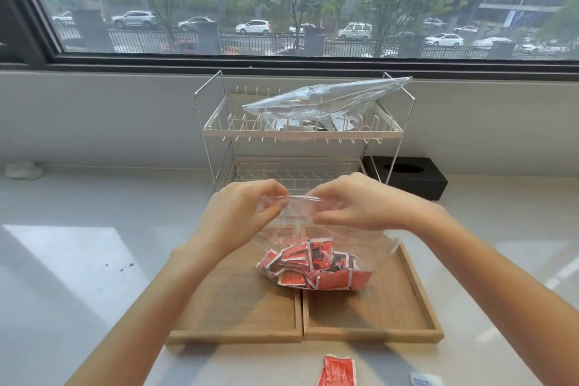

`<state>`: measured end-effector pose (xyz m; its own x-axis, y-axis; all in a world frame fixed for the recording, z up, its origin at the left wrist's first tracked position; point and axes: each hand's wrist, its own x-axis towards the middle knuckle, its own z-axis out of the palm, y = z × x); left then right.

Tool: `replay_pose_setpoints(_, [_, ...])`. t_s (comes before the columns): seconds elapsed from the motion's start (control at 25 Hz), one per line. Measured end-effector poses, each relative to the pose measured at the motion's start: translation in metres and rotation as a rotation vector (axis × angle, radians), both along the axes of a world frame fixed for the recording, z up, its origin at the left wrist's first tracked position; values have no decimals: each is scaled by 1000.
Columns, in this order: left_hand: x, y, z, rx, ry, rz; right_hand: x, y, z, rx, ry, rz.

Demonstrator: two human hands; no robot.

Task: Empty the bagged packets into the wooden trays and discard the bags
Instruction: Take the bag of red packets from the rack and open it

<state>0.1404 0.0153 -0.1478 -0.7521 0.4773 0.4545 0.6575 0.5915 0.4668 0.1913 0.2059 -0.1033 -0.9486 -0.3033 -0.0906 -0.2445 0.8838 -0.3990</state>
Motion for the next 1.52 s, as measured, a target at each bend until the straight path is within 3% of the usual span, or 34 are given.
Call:
replay_pose_setpoints(0.24, [-8, -27, -13, 249, -244, 11, 2, 15, -11, -131, 61, -45])
replay_pose_setpoints(0.44, [-6, -26, -23, 492, -441, -45, 1, 17, -8, -178, -84, -21])
replay_pose_setpoints(0.8, [4, -9, -27, 544, -433, -200, -24, -12, -14, -380, -401, -52])
replay_pose_setpoints(1.0, [7, -6, -35, 518, -388, -163, -27, -15, -35, -624, -565, 11])
replay_pose_setpoints(1.32, [11, 1, -46, 560, -386, -80, -19, -13, -42, -702, -452, -47])
replay_pose_setpoints(1.52, [13, -1, -48, 598, -469, -183, -16, -12, -41, -813, -495, -102])
